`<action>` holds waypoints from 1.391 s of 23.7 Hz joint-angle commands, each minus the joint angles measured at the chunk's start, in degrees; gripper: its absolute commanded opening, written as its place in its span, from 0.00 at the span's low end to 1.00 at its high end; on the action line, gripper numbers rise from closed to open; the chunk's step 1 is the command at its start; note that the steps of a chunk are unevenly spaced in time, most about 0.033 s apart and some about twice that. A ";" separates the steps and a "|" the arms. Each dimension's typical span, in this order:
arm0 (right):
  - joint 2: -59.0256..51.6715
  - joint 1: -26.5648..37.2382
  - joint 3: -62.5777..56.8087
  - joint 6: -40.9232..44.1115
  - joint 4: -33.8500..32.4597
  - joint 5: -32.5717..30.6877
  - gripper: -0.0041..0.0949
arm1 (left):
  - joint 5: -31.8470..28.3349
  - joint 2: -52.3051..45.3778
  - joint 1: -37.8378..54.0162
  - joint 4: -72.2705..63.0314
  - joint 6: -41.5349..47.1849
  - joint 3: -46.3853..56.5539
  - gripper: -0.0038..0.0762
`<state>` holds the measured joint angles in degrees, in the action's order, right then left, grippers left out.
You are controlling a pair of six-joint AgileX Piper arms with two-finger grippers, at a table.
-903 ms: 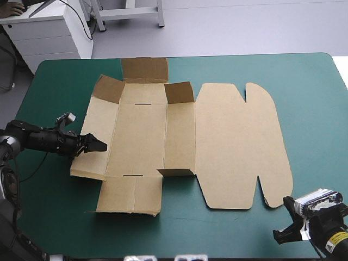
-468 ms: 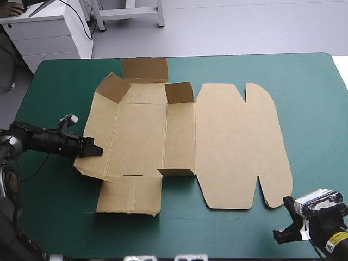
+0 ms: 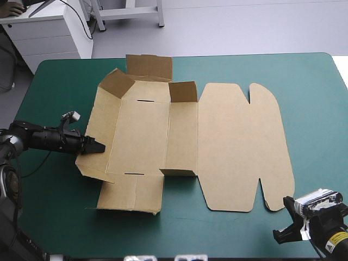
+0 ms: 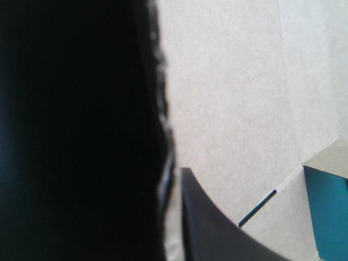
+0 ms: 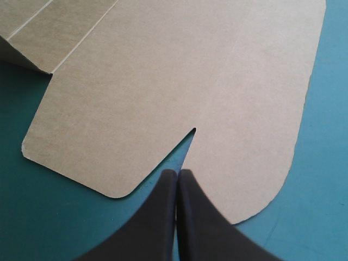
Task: Fold the box
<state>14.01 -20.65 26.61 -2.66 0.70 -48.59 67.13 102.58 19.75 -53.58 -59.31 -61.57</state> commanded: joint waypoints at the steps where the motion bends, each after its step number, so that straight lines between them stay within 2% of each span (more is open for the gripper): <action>1: 0.42 -0.12 1.48 -0.02 -0.15 3.70 0.03 | 7.09 -4.93 -3.44 -3.08 -0.80 -4.87 0.04; 5: 0.42 -0.12 1.48 -0.02 -0.15 3.70 0.03 | 6.84 -7.02 -9.84 3.28 2.79 -12.50 0.04; 9: 0.42 -0.12 1.48 -0.02 -0.15 3.70 0.03 | 6.96 -8.12 -18.18 13.41 9.79 -24.69 0.04; 13: 0.42 -0.12 1.48 -0.02 -0.15 3.70 0.03 | 5.22 -8.12 -28.40 31.33 17.94 -36.14 0.04; 16: 0.42 -0.12 1.48 -0.02 -0.15 3.70 0.03 | 2.81 -8.02 -38.27 43.43 18.30 -42.87 0.04; 20: 0.42 -0.12 1.48 -0.02 -0.15 3.70 0.03 | -4.80 -8.02 -47.92 55.39 16.68 -44.52 0.04; 25: 0.42 -0.12 1.48 -0.16 -0.15 3.70 0.03 | -12.01 -7.66 -54.86 67.50 15.01 -44.05 0.04; 29: 0.42 -0.12 1.48 -0.16 -0.15 3.70 0.03 | -16.36 -7.62 -56.78 67.74 8.99 -43.04 0.04; 33: 0.42 -0.12 1.48 -0.16 -0.15 3.70 0.03 | -17.38 -7.77 -59.09 67.95 4.91 -39.82 0.04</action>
<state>14.01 -20.65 26.61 -2.56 0.70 -48.59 54.45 97.74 -37.90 13.46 -52.53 -101.44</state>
